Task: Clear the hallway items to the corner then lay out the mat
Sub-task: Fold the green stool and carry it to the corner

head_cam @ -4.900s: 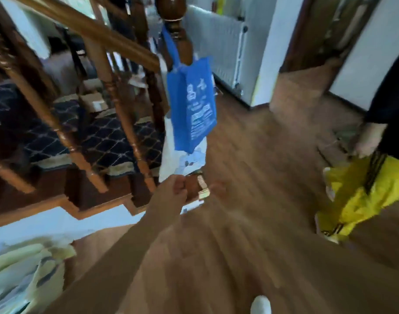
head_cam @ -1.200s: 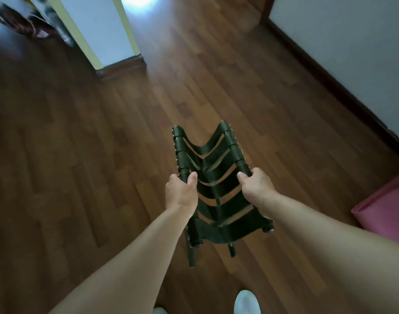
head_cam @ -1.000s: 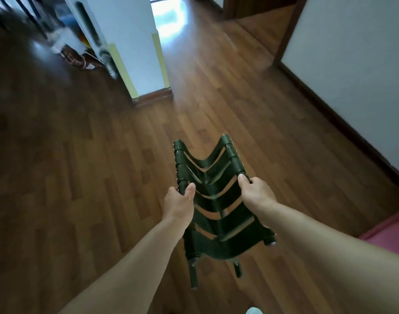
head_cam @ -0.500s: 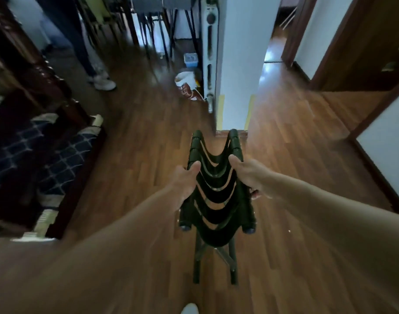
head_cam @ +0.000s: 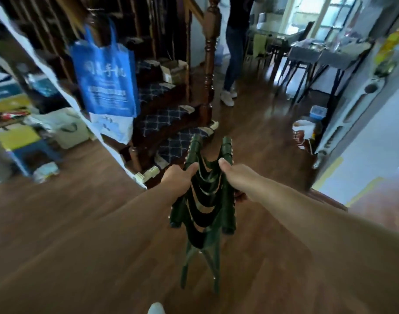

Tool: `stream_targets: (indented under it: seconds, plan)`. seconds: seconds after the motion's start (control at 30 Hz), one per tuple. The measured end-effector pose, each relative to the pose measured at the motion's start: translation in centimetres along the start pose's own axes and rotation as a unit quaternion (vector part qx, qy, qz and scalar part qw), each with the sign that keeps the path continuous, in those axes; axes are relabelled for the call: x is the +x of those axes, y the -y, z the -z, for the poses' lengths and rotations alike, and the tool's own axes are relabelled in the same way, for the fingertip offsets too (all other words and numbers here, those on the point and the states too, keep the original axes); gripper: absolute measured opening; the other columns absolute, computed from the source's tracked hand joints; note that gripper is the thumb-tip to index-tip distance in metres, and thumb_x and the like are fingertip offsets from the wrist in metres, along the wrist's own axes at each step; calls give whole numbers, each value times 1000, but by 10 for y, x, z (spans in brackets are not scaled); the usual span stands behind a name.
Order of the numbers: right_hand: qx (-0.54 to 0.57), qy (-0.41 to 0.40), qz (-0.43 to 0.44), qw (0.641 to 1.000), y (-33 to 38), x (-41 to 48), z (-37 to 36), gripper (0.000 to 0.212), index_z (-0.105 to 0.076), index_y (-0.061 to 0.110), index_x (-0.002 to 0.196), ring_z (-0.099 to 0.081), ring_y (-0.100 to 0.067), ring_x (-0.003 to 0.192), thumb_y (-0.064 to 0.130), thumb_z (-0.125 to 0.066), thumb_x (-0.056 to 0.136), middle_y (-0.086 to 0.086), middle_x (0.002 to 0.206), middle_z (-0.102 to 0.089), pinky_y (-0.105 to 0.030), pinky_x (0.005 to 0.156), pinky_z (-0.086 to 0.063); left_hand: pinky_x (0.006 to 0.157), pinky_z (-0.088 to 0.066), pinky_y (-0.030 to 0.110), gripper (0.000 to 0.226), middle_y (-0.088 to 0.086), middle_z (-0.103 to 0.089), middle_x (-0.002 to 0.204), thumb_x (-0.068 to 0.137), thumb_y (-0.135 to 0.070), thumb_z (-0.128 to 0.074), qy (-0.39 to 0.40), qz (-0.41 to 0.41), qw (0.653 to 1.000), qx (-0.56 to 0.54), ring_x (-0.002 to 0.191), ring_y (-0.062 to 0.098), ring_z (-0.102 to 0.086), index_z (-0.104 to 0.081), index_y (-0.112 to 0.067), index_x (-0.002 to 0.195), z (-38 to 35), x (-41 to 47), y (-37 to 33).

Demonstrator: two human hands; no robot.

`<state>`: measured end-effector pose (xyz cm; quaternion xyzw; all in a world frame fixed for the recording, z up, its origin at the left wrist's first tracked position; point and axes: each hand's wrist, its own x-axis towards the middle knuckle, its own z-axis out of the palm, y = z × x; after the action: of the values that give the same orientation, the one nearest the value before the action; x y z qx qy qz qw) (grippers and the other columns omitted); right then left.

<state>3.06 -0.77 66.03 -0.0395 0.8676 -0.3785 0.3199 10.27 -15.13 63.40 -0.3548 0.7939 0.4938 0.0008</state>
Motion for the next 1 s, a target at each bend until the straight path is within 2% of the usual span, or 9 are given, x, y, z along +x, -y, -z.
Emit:
stream_targets:
  seconds: [0.07,0.17,0.23,0.4,0.47,0.6,0.77,0.93,1.0]
  plan:
    - [-35,28,21,999,34,7,-34,73,-46,10,134,-56,-30,104,66,-28,90,-6,115,-56,-41,86,-51,72,-48,34,57,11,-64,89,89,-55,-51,-35,21,999,-24,80,27,-61,-61,1,98,38,7,21]
    - [-63,78,60,993,87,22,-92,73,-41,14,139,-51,-29,118,67,-29,89,-7,134,-51,-45,98,-45,71,-49,32,52,9,-65,93,90,-52,-50,-82,52,994,-57,82,24,-62,-63,-4,101,99,25,57]
    - [-85,104,88,987,126,35,-137,70,-41,15,140,-48,-28,121,64,-29,91,-6,138,-48,-40,97,-43,59,-43,29,50,8,-61,85,90,-51,-49,-109,70,989,-64,71,21,-58,-61,-3,96,143,42,82]
    - [-142,133,139,971,216,67,-244,71,-40,12,140,-45,-29,124,63,-26,93,-8,140,-45,-34,89,-39,51,-38,26,47,4,-59,67,90,-51,-51,-167,117,973,-104,58,18,-56,-56,-9,68,244,88,138]
    - [-149,151,154,965,254,80,-287,70,-40,11,140,-45,-29,124,61,-27,93,-9,140,-45,-32,86,-37,49,-39,25,47,5,-62,70,89,-51,-52,-188,137,965,-119,60,18,-58,-58,-8,72,291,106,162]
    - [-167,178,164,956,324,104,-362,69,-41,10,137,-49,-30,119,61,-27,92,-12,133,-50,-39,97,-43,51,-40,27,49,8,-63,78,88,-52,-53,-245,165,945,-139,65,20,-59,-61,-4,89,377,138,204]
    - [-197,186,210,939,400,132,-447,47,-50,12,104,-61,-28,84,55,-32,95,-6,85,-56,-45,80,-56,44,-33,24,41,0,-53,65,91,-49,-50,-298,177,929,-129,55,12,-50,-55,-10,83,461,179,249]
    - [-214,244,252,912,488,168,-541,35,-50,12,99,-59,-32,79,45,-39,97,-12,89,-56,-38,60,-53,45,-33,26,45,3,-50,65,92,-48,-49,-346,224,902,-130,54,15,-48,-53,-5,80,550,230,291]
    - [-228,260,265,900,528,184,-581,34,-50,13,102,-62,-33,84,44,-38,97,-14,94,-58,-39,64,-53,46,-34,25,44,3,-50,64,92,-47,-49,-369,241,887,-139,54,17,-48,-52,-6,75,590,255,308]
